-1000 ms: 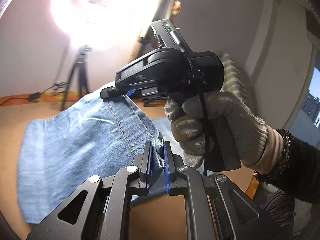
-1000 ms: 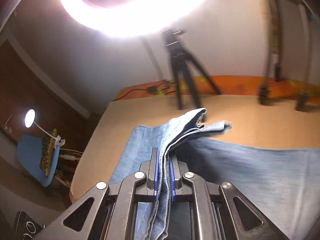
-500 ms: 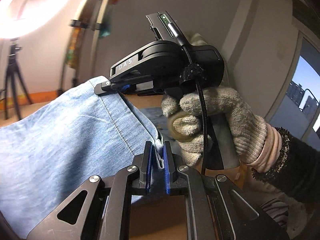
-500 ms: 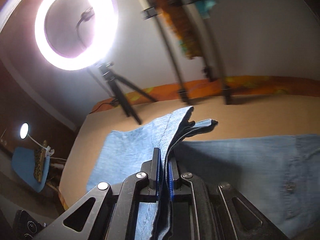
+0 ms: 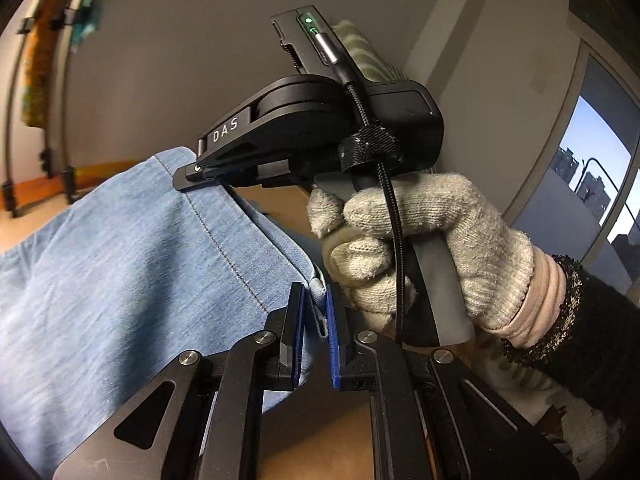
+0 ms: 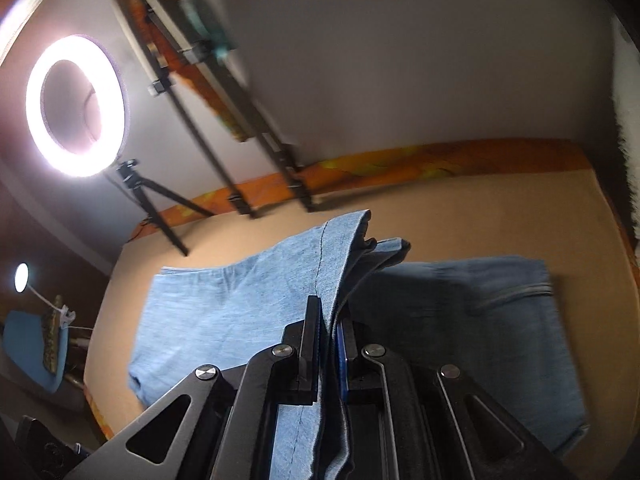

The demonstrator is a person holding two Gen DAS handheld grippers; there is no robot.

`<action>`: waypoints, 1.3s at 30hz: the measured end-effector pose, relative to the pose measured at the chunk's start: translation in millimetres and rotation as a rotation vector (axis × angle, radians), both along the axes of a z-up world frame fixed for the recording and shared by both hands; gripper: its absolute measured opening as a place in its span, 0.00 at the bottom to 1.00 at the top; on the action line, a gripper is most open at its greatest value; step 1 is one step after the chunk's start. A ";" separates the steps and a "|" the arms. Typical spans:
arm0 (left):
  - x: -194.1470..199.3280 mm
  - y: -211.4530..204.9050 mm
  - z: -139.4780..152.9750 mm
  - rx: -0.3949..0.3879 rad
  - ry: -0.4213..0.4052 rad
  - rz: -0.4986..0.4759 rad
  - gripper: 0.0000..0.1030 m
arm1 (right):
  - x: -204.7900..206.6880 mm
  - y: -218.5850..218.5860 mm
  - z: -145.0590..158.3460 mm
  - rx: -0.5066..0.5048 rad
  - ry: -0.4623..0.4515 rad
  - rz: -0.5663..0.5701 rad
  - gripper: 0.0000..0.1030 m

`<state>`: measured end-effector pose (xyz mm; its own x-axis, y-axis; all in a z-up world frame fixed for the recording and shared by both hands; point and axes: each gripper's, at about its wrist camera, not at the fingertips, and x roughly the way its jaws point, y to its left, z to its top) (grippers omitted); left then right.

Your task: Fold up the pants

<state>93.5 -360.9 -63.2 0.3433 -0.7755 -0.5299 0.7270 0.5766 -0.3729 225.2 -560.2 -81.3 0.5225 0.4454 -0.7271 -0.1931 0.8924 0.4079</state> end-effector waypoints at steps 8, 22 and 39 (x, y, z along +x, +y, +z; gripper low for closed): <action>16.9 -25.1 -25.5 0.031 0.037 -0.014 0.08 | 16.1 -39.9 -32.9 -0.003 0.043 -0.033 0.04; 10.0 -37.5 -31.8 0.091 0.080 -0.020 0.08 | 22.4 -59.1 -65.4 -0.019 0.097 -0.068 0.11; -49.0 87.5 49.9 0.176 -0.015 0.163 0.23 | 37.4 -99.1 -54.1 0.124 0.063 -0.108 0.55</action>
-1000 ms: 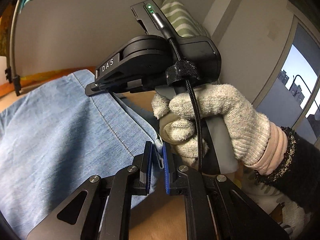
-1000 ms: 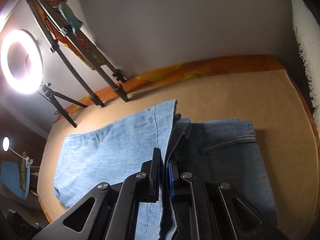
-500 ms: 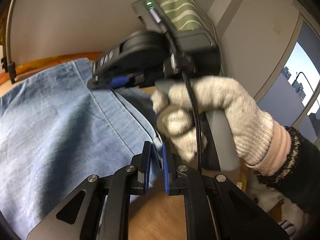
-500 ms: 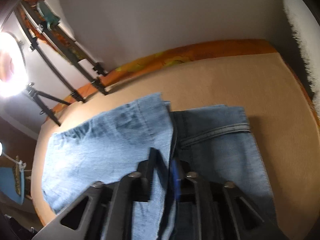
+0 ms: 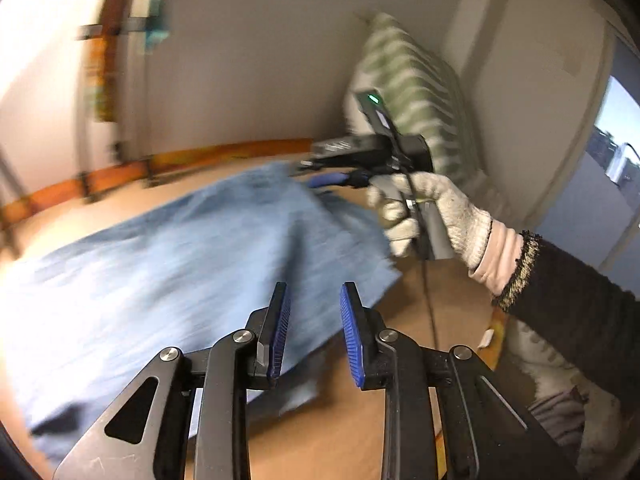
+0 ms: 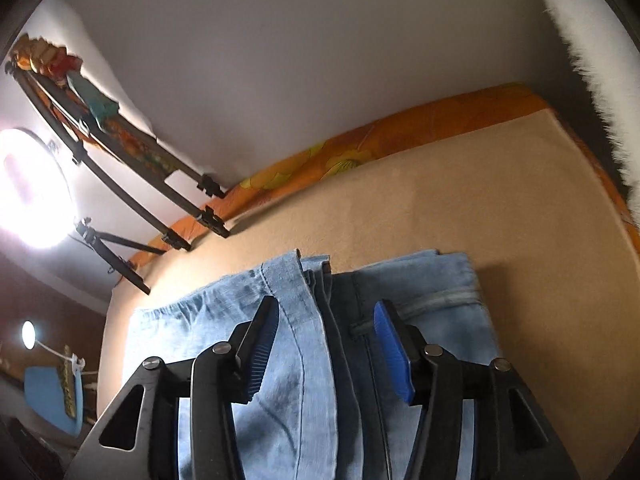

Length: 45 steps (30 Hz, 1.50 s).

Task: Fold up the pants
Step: 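Open both grippers to release the folded jeans, then pinch the folded jeans edge with the left gripper to straighten it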

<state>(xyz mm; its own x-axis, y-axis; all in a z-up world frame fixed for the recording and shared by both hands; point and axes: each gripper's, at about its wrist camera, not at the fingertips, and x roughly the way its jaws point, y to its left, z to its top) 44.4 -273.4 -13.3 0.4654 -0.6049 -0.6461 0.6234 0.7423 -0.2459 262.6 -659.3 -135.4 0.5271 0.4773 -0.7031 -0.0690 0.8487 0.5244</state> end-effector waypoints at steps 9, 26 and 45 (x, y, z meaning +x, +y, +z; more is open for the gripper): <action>-20.3 86.2 -6.7 0.091 -0.011 0.210 0.24 | 11.5 29.5 -14.6 -0.039 -0.014 0.082 0.19; -33.7 175.5 -38.9 0.116 0.025 0.406 0.40 | -38.0 66.5 44.1 -0.539 -0.258 -0.055 0.34; -17.4 207.3 -90.3 0.197 0.045 0.360 0.25 | -123.3 274.6 94.2 -0.280 -0.209 0.450 0.35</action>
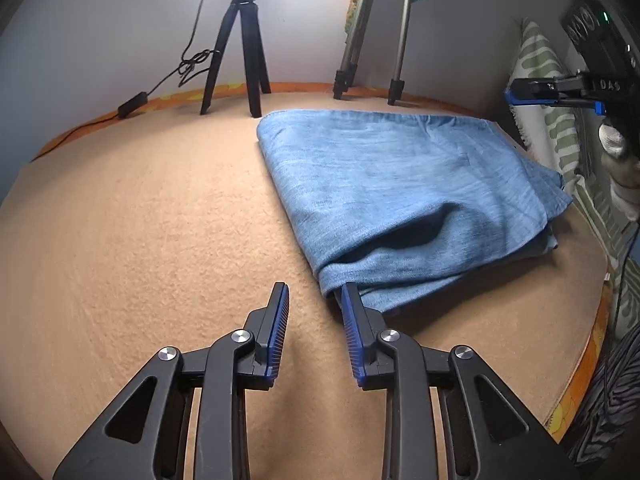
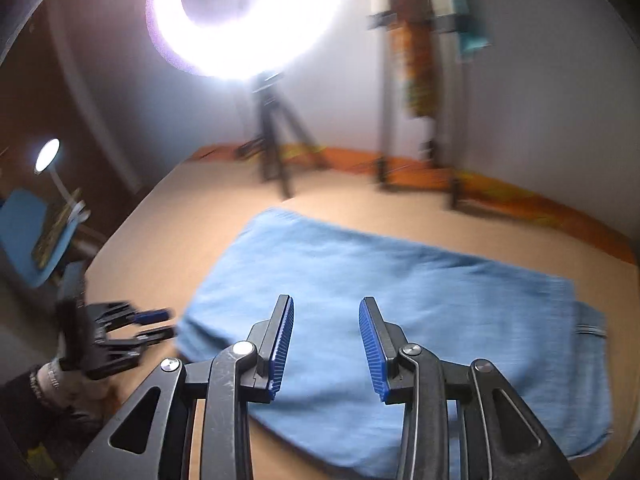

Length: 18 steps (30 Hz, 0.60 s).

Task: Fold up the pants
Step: 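Pinch the folded jeans edge with the left gripper to straighten it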

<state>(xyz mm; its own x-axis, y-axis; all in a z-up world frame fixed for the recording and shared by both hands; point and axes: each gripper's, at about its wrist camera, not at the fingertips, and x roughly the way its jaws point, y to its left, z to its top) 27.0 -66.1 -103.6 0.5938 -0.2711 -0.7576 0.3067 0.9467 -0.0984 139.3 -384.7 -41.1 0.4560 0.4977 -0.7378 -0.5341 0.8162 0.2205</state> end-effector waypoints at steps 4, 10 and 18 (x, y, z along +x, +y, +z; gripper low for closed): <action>3.0 -7.7 -1.7 0.030 -0.004 -0.035 0.17 | 0.0 55.5 -8.4 -0.005 0.058 0.063 0.35; 0.8 -17.6 -8.7 0.070 0.000 -0.055 0.09 | 32.6 123.8 -25.0 0.026 0.164 0.068 0.35; 5.9 -16.5 -12.0 0.047 0.001 -0.042 0.08 | 60.2 163.2 -65.3 -0.037 0.240 0.028 0.35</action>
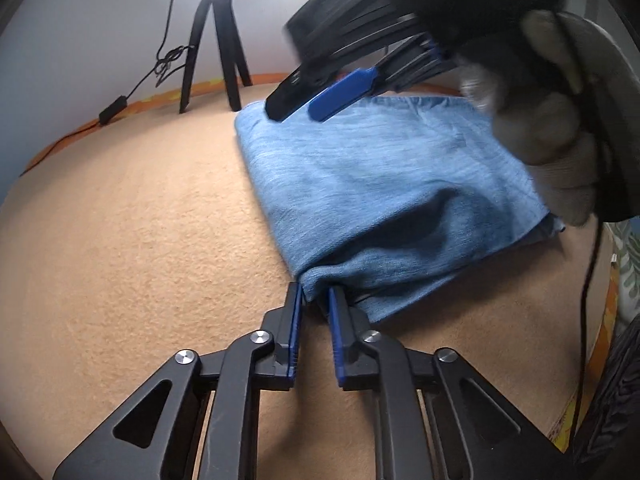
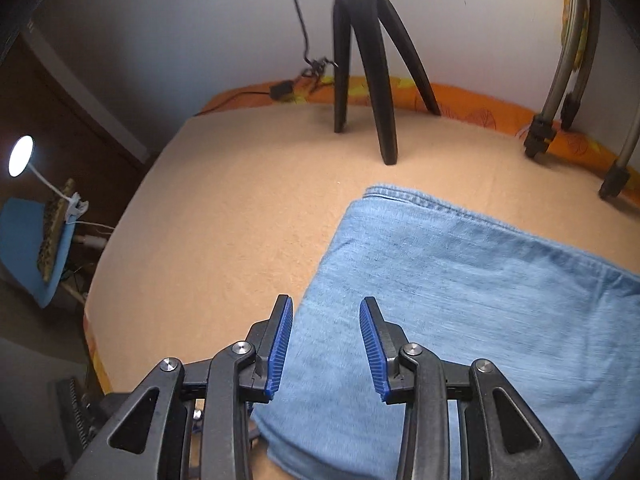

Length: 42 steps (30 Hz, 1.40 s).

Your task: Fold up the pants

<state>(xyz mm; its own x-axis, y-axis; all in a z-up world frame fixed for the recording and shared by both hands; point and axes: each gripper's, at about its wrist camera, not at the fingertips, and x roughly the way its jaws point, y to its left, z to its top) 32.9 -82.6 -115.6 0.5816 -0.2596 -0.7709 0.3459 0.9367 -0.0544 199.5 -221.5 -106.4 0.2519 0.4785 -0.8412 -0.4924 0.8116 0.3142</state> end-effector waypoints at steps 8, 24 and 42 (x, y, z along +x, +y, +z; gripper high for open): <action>-9.5 9.9 16.3 -0.134 -0.041 0.049 0.02 | 12.8 8.9 -20.6 -0.059 0.015 -0.038 0.52; -5.3 52.4 42.3 -0.187 -0.040 0.136 0.20 | -21.5 -12.0 1.2 0.023 -0.044 0.026 0.46; 95.6 54.7 43.6 -0.277 0.071 0.039 0.36 | -140.8 -10.4 -31.9 0.118 -0.029 -0.054 0.33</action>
